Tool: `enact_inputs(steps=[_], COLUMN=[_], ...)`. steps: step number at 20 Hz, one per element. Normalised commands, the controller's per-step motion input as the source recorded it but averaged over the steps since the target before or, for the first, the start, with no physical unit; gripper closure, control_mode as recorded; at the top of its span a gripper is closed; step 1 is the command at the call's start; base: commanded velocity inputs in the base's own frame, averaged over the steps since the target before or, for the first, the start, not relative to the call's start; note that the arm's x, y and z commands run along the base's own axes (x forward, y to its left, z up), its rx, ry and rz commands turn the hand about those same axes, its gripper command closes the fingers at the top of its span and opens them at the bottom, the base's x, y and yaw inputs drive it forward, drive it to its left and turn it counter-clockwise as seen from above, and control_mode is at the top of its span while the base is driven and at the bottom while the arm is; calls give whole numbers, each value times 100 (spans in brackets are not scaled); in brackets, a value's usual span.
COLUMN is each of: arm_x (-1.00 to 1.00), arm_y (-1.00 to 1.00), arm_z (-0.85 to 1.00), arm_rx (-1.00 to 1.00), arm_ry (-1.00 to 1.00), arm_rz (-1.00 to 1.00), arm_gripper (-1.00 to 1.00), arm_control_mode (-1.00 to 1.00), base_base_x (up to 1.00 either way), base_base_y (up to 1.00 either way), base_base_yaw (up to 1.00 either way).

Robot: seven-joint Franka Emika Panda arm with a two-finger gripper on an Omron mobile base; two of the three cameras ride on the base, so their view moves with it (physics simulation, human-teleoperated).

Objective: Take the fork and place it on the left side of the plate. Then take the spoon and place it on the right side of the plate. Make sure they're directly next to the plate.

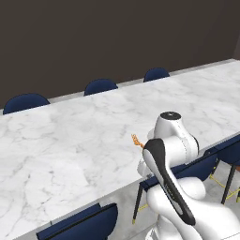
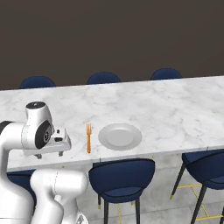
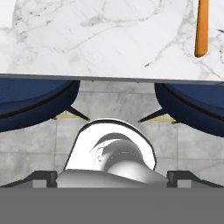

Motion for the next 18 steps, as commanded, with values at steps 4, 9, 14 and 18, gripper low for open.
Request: enact_inputs(steps=[4, 9, 14, 18], arm_x=[0, 0, 0, 0], arm_y=[0, 0, 0, 0], arm_z=[0, 0, 0, 0], arm_rx=[0, 0, 0, 0], arm_ry=[0, 0, 0, 0], arm_rz=[0, 0, 0, 0], arm_gripper=[-100, -100, -100, -100], arm_control_mode=[-100, 100, 100, 100], base_base_x=[0, 0, 0, -34], base_base_y=[0, 0, 0, 0], base_base_yaw=[0, 0, 0, 0])
